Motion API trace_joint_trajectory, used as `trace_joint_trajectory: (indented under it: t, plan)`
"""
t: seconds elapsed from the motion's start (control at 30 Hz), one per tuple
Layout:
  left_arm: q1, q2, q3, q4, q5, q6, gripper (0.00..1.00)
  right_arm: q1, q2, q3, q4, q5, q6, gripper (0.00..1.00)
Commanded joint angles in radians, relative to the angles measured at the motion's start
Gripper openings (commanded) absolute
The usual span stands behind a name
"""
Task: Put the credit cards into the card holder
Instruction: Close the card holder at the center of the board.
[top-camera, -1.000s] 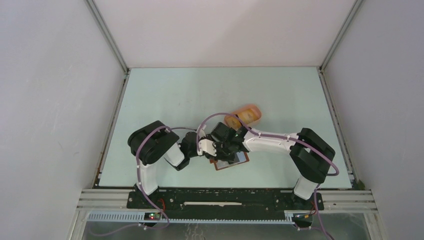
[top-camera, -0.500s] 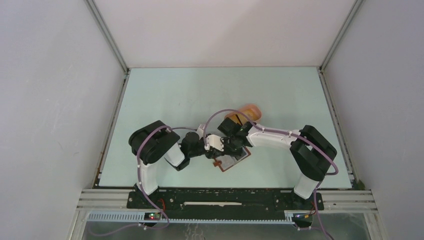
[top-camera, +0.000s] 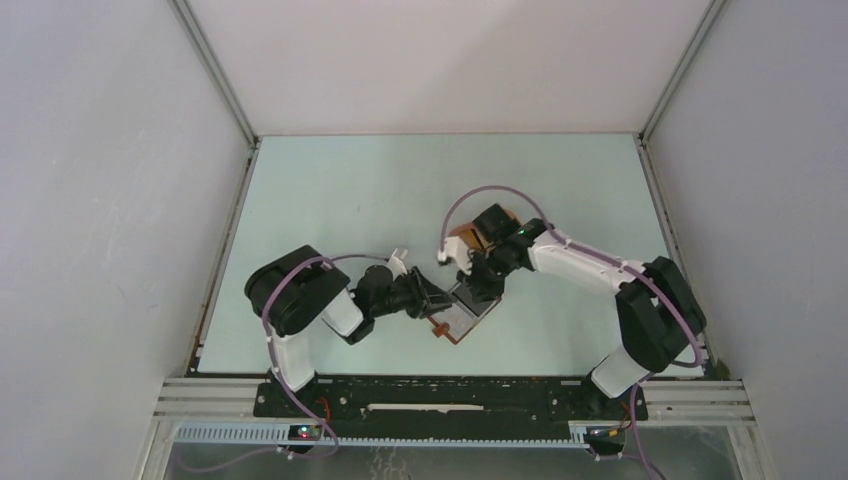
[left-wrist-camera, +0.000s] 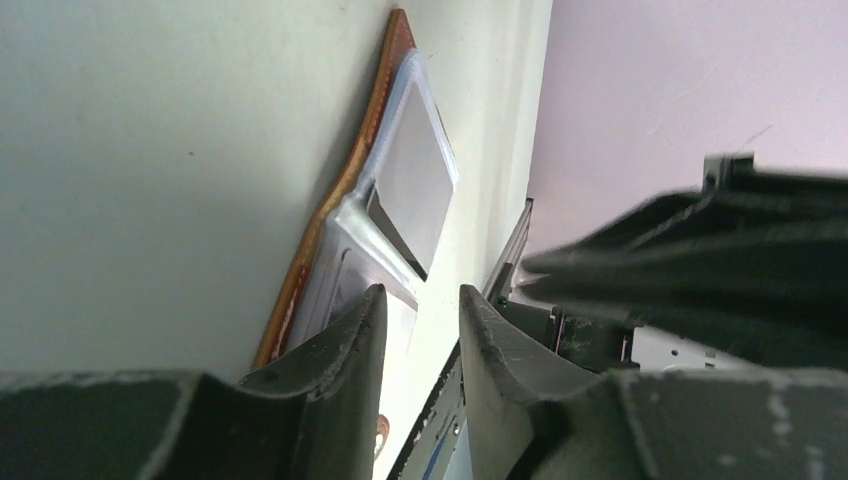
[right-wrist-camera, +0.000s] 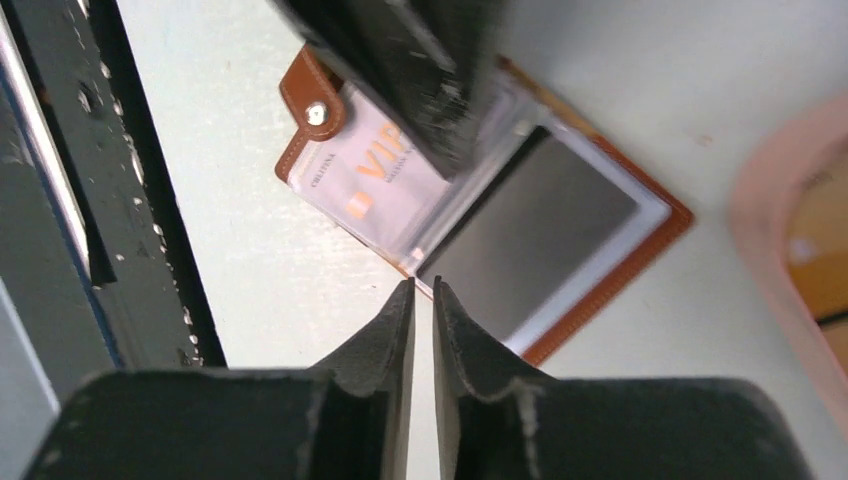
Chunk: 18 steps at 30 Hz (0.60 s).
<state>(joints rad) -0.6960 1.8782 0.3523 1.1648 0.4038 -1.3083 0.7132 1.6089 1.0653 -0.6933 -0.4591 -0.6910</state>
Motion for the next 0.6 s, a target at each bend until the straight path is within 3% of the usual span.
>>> trace_joint_trajectory:
  t: [0.0, 0.17, 0.37, 0.57]
  plan:
    - [0.008, -0.118, -0.045, -0.029, -0.02, 0.075, 0.39, -0.139, -0.055, 0.04, -0.012, -0.201, 0.093, 0.23]
    - [0.008, -0.272, -0.075, -0.15, -0.048, 0.175, 0.42, -0.237, -0.003, 0.04, 0.029, -0.203, 0.215, 0.32]
    - [0.007, -0.481, -0.086, -0.502, -0.084, 0.344, 0.5, -0.297, 0.105, 0.06, 0.011, -0.165, 0.281, 0.44]
    - [0.005, -0.653, -0.101, -0.785, -0.101, 0.446, 0.59, -0.302, 0.169, 0.07, 0.007, -0.119, 0.308, 0.46]
